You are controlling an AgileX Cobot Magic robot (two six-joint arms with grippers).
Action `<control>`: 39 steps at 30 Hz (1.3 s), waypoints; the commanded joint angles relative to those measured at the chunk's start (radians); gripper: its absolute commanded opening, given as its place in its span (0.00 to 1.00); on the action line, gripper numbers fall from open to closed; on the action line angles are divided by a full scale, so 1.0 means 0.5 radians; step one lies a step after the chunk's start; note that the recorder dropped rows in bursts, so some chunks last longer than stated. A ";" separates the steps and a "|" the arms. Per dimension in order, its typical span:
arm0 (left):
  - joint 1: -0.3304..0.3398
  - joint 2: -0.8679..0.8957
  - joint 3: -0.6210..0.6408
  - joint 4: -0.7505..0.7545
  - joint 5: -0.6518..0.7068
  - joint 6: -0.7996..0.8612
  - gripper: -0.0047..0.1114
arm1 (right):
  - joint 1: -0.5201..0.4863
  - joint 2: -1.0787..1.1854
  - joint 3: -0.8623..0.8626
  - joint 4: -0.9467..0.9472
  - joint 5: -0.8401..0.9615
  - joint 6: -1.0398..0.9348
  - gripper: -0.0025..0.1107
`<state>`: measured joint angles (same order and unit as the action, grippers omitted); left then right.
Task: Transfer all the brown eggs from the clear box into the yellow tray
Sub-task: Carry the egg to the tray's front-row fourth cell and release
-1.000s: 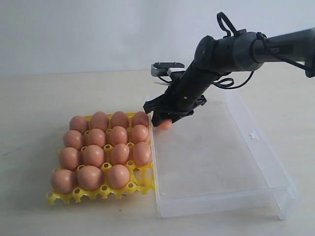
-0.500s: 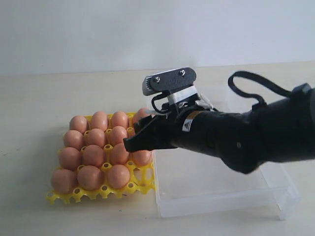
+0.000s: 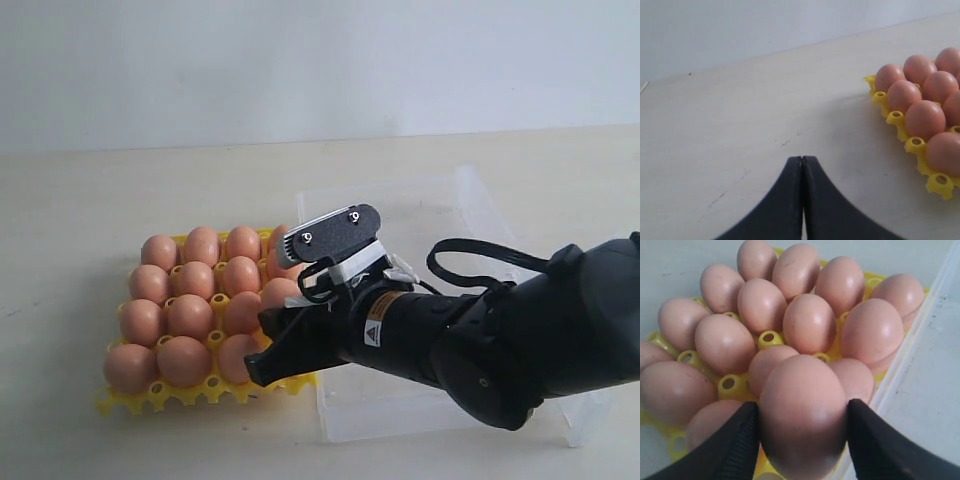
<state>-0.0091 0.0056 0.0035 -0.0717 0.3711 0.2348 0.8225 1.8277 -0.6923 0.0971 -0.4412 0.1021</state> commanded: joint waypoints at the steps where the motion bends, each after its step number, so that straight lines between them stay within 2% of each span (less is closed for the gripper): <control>1: -0.003 -0.011 -0.007 -0.003 -0.015 0.000 0.04 | 0.004 0.025 0.016 -0.022 -0.062 0.006 0.02; 10: -0.003 -0.011 -0.007 -0.003 -0.015 0.000 0.04 | 0.004 0.025 0.016 -0.022 -0.047 0.006 0.04; 14: -0.003 -0.011 -0.007 -0.003 -0.015 0.000 0.04 | 0.004 0.025 0.016 -0.111 -0.044 0.006 0.17; 19: -0.003 -0.011 -0.007 -0.003 -0.015 0.000 0.04 | 0.004 0.009 0.016 -0.111 -0.038 0.006 0.41; 21: -0.003 -0.011 -0.007 -0.003 -0.015 0.000 0.04 | 0.004 0.002 0.016 -0.111 -0.035 0.006 0.47; 39: -0.003 -0.011 -0.007 -0.003 -0.015 0.000 0.04 | 0.004 -0.051 0.016 -0.111 0.084 -0.009 0.48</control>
<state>-0.0091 0.0056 0.0035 -0.0717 0.3711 0.2348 0.8241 1.8137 -0.6896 0.0536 -0.4075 0.1041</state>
